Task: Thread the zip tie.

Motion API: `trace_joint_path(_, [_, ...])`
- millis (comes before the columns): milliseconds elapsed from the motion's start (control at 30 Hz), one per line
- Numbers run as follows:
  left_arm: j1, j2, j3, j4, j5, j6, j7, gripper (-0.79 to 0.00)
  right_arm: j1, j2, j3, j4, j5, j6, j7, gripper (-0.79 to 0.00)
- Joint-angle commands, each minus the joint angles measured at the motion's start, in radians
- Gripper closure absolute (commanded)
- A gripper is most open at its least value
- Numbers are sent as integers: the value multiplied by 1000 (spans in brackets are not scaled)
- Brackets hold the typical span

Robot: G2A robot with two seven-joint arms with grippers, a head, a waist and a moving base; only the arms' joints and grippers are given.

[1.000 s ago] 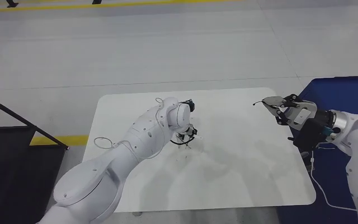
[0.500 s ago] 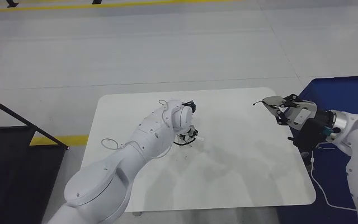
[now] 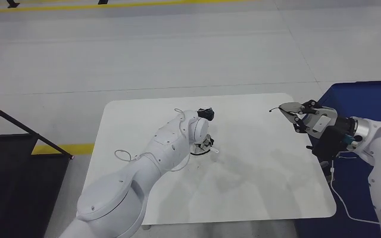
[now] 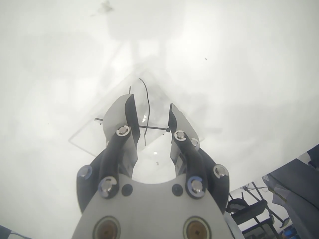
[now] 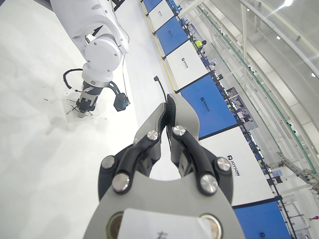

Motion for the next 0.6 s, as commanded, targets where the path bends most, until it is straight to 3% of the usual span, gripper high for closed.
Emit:
trace_joint_path(0, [3,-5,-2,8,11,-1,17,-222,0,0,0,0,0,0,0,0])
trace_joint_path(567, [31,-27,-32,56,77,-98,147,-234,0,0,0,0,0,0,0,0])
